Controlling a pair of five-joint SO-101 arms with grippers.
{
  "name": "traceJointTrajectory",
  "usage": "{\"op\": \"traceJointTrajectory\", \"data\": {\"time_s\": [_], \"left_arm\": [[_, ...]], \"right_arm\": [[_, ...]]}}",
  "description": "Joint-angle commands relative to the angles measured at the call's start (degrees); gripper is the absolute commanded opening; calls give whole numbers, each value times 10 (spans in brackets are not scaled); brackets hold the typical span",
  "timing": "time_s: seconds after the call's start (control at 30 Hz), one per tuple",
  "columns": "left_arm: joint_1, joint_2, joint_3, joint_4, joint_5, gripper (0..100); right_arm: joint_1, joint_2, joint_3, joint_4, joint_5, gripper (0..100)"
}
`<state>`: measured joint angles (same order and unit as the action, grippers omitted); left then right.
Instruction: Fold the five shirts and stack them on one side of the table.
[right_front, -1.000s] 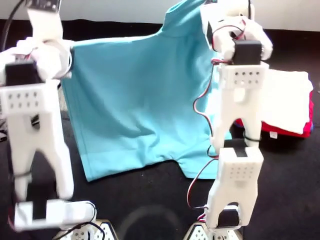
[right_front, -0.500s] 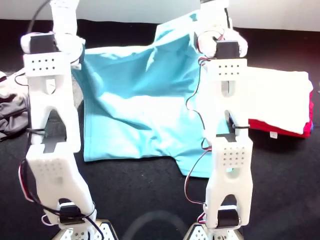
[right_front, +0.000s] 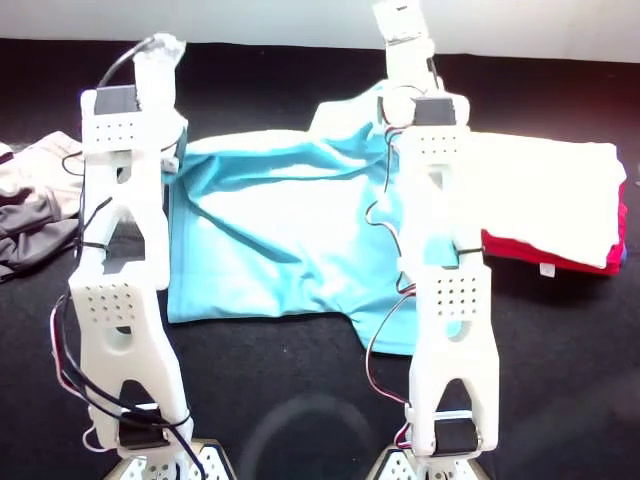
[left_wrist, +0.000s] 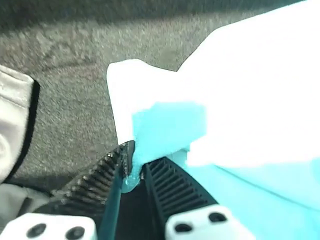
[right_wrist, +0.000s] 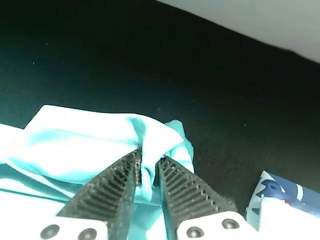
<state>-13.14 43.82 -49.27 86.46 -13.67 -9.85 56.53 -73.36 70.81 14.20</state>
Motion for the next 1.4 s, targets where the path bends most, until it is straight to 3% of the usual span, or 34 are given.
{"op": "traceJointTrajectory", "data": {"time_s": [0.0,0.2,0.37,0.73,0.83,1.03,1.37], "left_arm": [[11,-7,-32,50,-2,10],[24,-7,-124,147,-2,10],[29,-7,-122,156,-40,10],[32,-230,189,153,-86,10],[36,-274,255,152,-104,10],[36,-276,336,152,-127,10],[42,-275,428,152,-164,10]], "right_arm": [[15,-32,-63,80,5,6],[32,-36,-160,222,7,6],[33,-39,-211,304,5,6],[79,-96,-183,305,5,6],[73,-175,-66,305,5,6],[73,-344,322,295,4,6],[76,-640,753,174,8,6]]}}
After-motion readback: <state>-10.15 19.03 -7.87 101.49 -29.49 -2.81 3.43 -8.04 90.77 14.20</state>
